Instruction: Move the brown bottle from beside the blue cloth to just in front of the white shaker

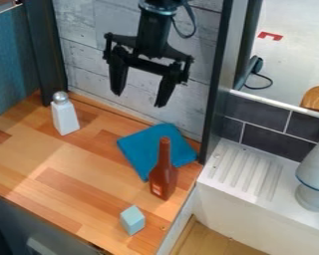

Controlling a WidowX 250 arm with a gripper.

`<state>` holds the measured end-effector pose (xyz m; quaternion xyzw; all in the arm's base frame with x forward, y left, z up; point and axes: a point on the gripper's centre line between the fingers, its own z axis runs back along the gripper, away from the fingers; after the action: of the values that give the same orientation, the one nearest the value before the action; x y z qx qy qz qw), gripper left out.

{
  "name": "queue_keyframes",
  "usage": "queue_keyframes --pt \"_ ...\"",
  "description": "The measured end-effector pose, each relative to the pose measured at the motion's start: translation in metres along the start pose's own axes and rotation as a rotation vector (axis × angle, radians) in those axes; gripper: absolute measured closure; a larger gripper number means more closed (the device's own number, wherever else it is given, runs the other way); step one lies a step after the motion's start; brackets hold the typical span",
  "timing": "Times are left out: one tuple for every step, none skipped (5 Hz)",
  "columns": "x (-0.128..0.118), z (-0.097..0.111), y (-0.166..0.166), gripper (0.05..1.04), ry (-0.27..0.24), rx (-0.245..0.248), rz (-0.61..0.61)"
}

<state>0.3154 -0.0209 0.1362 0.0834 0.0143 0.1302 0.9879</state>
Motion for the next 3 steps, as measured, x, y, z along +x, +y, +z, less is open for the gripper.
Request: queue_keyframes --pt "-0.003 -0.003 -0.008 0.082 -0.025 0.04 -0.018" --pt "-0.003 -0.017 -0.016 0.082 -0.018 0.061 -0.045" --pt "-0.002 -0.028 -0.02 0.082 -0.05 0.038 -0.052"
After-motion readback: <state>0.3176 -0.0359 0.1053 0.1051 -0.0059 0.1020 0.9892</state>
